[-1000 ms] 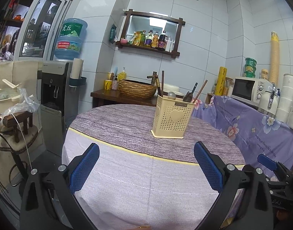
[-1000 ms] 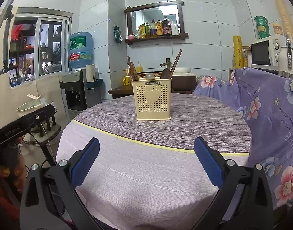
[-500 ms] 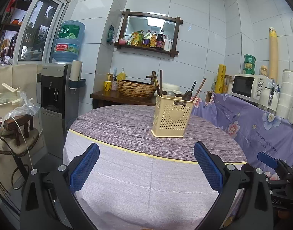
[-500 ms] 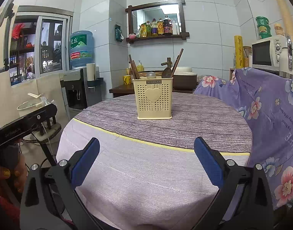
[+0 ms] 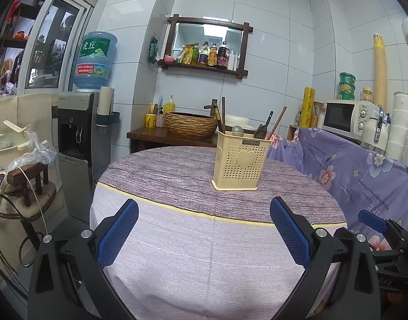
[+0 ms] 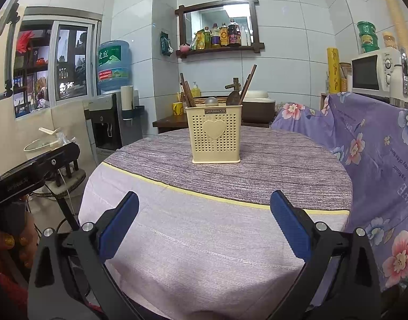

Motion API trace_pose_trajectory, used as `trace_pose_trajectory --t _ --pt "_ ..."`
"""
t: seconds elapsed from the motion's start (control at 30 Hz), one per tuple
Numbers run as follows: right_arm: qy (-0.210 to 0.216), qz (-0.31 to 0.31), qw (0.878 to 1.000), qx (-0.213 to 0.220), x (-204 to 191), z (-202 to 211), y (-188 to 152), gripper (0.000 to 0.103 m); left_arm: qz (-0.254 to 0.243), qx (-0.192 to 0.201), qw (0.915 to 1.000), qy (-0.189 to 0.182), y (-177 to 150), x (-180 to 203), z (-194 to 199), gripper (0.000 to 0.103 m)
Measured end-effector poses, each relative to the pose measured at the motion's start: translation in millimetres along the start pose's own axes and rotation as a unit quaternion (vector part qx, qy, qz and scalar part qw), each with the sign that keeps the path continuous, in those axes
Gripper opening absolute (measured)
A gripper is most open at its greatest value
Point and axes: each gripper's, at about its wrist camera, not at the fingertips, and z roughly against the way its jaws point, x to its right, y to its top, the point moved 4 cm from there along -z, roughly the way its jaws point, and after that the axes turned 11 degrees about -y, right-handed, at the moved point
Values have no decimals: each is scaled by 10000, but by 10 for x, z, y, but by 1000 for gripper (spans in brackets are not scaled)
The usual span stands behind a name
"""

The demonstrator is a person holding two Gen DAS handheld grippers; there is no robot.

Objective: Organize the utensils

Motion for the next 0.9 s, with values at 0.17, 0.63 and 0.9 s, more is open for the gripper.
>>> trace_pose_trajectory --t 0.17,0.63,0.9 --pt "3 7 10000 -5 -9 -2 -13 97 -11 -38 10000 4 -14 5 -2 98" --pt "7 5 10000 -20 -2 -7 -18 97 -37 -29 10000 23 -29 21 5 98" --pt "10 8 10000 -46 -5 -6 -28 97 -58 -83 9999 48 -33 3 -10 98"
